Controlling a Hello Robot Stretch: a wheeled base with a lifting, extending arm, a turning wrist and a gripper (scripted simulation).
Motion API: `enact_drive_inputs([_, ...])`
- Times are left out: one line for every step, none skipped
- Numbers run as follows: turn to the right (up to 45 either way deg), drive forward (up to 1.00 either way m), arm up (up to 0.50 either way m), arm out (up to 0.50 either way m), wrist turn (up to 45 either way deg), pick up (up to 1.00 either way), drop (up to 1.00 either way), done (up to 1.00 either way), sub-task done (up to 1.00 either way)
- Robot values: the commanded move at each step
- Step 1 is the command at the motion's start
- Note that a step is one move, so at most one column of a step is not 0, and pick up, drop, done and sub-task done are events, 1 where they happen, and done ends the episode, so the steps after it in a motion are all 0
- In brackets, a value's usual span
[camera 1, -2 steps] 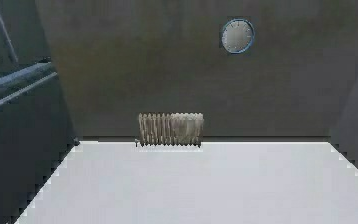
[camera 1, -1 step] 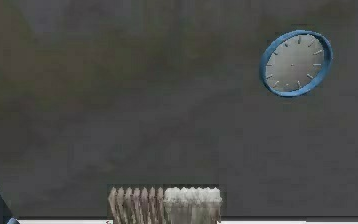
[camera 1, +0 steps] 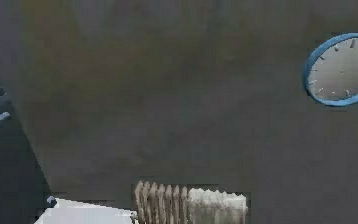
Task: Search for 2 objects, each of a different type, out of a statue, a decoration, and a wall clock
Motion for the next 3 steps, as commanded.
enact_drive_inputs([0.0,0.15,0.0,0.0,0.0,0.0,0.0,0.0,0.0])
enact_drive_inputs([42.0,0.0,0.0,0.0,0.0,0.0,0.0,0.0,0.0])
enact_drive_inputs([0.0,0.0,0.0,0.0,0.0,0.0,0.0,1.0,0.0])
